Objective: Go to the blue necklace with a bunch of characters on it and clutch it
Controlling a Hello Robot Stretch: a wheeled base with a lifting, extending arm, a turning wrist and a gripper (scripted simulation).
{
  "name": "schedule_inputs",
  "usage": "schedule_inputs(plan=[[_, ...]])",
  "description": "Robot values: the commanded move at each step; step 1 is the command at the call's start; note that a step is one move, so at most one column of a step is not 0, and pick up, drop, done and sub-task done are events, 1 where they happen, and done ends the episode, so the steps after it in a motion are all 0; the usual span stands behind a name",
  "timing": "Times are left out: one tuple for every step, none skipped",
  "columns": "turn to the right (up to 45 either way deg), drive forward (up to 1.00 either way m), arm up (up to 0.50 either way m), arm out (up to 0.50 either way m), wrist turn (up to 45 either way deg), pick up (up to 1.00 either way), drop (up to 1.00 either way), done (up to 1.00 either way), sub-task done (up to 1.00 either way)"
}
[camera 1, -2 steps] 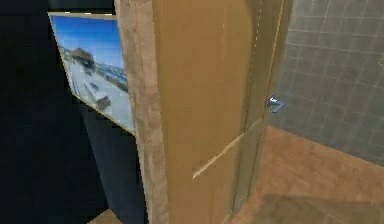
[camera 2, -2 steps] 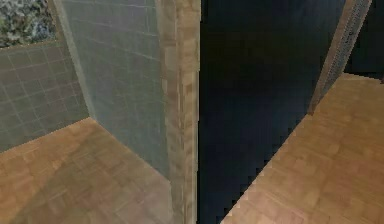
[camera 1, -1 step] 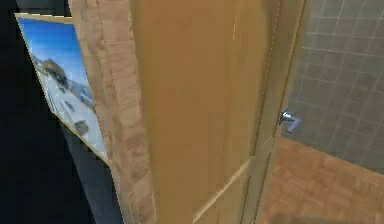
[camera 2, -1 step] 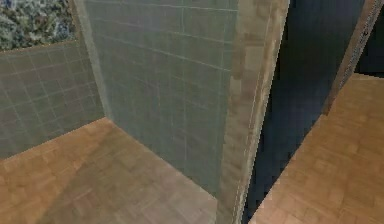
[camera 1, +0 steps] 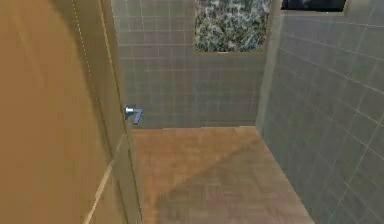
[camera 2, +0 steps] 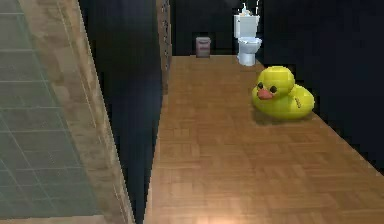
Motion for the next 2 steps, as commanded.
schedule_inputs(plan=[[42.0,0.0,0.0,0.0,0.0,0.0,0.0,0.0,0.0],[0.0,0.2,0.0,0.0,0.0,0.0,0.0,0.0,0.0]])
